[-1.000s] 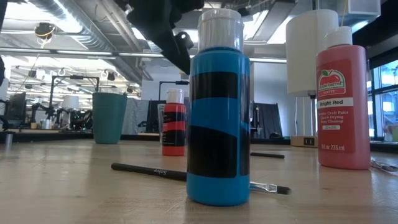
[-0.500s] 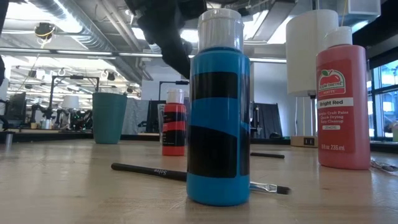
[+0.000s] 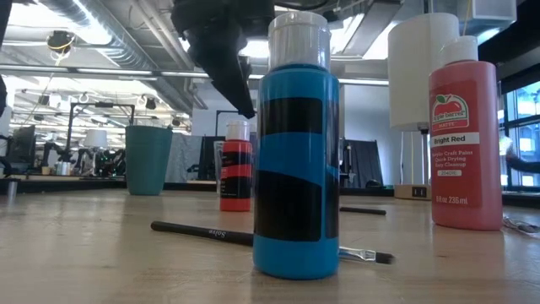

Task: Pick & Place Paint Supplies
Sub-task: Put the red paint bottle into the transparent bin

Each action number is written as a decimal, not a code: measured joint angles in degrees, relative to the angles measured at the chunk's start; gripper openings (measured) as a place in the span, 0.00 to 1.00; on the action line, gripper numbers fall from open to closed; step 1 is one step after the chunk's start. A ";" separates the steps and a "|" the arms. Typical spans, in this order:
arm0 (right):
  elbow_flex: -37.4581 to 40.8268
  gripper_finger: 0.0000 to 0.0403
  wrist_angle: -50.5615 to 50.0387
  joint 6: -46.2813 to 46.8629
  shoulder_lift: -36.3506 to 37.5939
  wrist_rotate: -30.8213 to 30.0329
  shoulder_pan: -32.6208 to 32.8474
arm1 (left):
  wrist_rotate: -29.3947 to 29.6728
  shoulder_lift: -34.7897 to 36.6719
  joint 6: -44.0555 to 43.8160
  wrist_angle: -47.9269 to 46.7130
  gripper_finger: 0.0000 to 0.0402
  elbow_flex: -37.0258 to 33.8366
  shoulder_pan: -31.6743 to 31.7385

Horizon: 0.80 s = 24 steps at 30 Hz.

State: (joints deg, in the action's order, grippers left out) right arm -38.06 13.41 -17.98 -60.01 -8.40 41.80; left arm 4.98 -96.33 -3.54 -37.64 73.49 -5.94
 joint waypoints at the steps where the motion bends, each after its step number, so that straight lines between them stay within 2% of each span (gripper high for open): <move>1: 0.00 0.35 0.00 0.00 0.00 0.00 0.00 | 0.03 0.00 0.36 -0.08 0.74 0.00 -0.03; 17: 0.00 0.35 0.00 0.00 0.00 0.00 -0.15 | 1.61 -0.04 4.07 0.03 0.74 0.00 -0.07; 24: 0.00 0.35 0.00 0.00 0.00 0.00 -0.15 | 0.70 -0.04 -1.52 0.01 0.74 0.00 -0.18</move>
State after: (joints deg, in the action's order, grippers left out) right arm -38.06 13.41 -17.98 -60.01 -8.40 41.65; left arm 5.68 -96.38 -5.06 -37.63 73.49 -6.12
